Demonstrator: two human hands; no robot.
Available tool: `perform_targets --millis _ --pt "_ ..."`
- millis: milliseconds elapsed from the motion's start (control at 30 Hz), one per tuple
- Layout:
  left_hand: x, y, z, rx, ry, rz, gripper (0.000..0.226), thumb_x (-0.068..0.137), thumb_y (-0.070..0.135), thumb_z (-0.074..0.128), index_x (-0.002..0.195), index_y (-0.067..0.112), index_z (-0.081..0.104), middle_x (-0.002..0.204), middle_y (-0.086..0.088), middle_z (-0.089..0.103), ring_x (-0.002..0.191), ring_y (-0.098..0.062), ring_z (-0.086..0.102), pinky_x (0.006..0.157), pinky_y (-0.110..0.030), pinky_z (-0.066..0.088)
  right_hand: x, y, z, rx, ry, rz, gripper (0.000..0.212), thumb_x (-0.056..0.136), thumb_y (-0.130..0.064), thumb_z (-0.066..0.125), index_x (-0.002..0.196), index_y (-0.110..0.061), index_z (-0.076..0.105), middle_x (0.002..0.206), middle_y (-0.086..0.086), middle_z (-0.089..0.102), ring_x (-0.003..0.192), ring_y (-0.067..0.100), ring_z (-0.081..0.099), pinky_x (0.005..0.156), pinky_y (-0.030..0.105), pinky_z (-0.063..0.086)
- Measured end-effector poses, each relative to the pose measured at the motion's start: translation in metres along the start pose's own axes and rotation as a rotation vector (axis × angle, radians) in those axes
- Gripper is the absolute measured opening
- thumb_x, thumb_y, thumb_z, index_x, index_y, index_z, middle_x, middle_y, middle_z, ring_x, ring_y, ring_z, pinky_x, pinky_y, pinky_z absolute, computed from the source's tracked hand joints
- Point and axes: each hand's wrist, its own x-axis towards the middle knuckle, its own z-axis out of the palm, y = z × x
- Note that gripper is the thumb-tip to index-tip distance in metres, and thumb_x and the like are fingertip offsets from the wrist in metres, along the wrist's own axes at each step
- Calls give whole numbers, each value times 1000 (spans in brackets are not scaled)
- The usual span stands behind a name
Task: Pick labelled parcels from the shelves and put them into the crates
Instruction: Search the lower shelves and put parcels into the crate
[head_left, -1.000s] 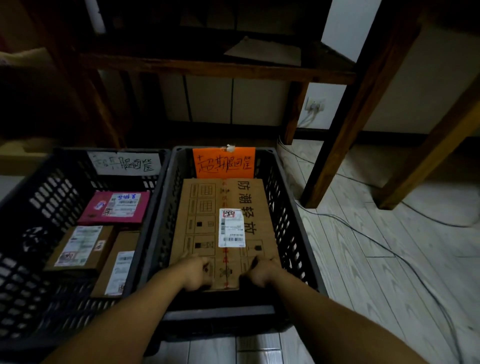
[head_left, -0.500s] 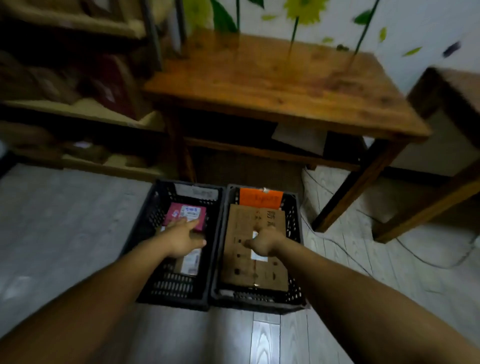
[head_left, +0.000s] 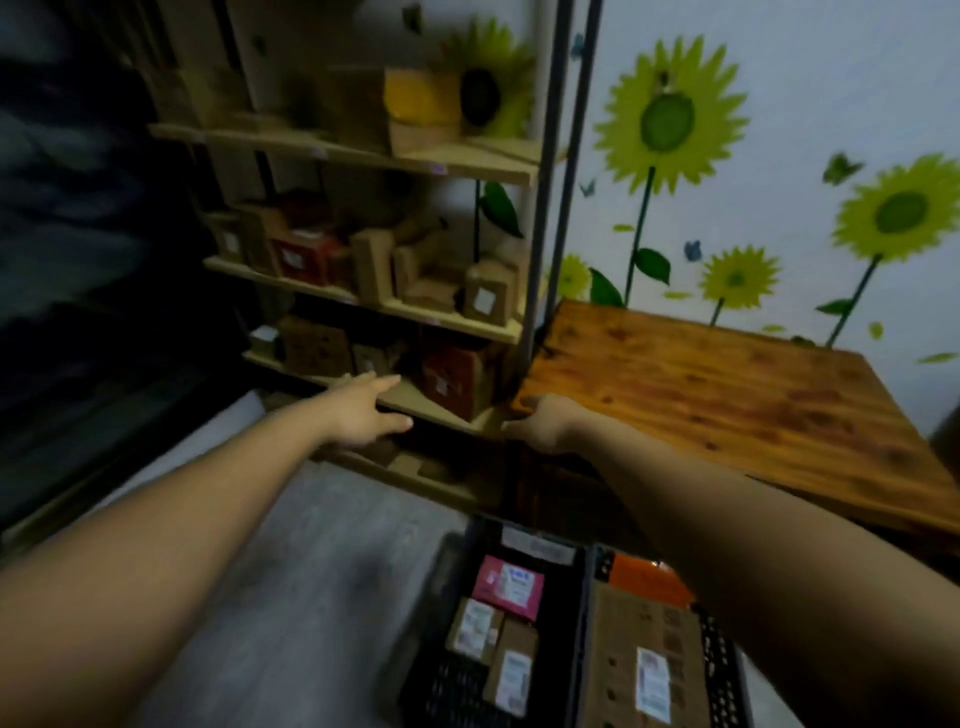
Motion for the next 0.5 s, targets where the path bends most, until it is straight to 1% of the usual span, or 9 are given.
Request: perform_targets --millis 67,133,167,200,333,367,433,500 --pt "6 -13 -29 4 29 -17 76 88 51 54 150 28 16 159 -6 6 146 -29 3 119 -40 11 10 -30 -18 1 40 -28 61 97 -42 52 147 -10 37 144 13 46 127 29 49 96 29 41" --pt "19 -31 -58 14 48 -29 77 88 52 53 150 29 14 159 -6 4 146 -30 1 119 -41 9 32 -59 -32 51 66 -57 56 95 -40 56 143 -13 43 133 11 55 111 26 58 84 28 46" --pt "27 -42 -72 15 60 -34 77 88 52 53 150 30 13 159 -6 3 146 -30 1 119 -41 9 45 -73 -40 64 76 -67 55 95 -41 57 141 -13 46 128 10 58 103 25 59 80 29 48" --pt "35 -52 -85 7 69 -39 77 88 52 53 150 30 13 159 -6 3 146 -30 0 119 -42 8 58 -86 -47 51 87 -77 56 94 -42 58 141 -14 46 128 10 57 101 24 59 81 30 48" --pt "68 -86 -136 29 138 -65 77 88 50 54 150 29 14 159 -5 4 146 -28 -1 118 -40 8 111 -138 -80 -43 128 -149 66 94 -47 55 149 -17 34 148 9 41 128 29 47 100 35 40" --pt "76 -97 -149 50 160 -75 78 88 51 54 150 28 14 159 -5 5 146 -28 0 119 -40 9 123 -152 -87 -42 122 -166 65 94 -45 55 149 -19 34 148 9 41 129 28 46 100 36 39" --pt "88 -120 -177 81 191 -100 78 88 52 54 151 28 13 160 -6 4 146 -29 1 119 -39 9 148 -180 -99 -39 128 -204 57 94 -41 56 145 -19 40 141 8 48 123 27 50 95 35 40" --pt "98 -143 -203 94 205 -131 77 90 50 52 151 27 11 159 -8 1 146 -32 -2 117 -39 7 172 -212 -109 -46 128 -231 56 94 -41 57 143 -18 41 139 7 50 121 26 52 91 33 41"
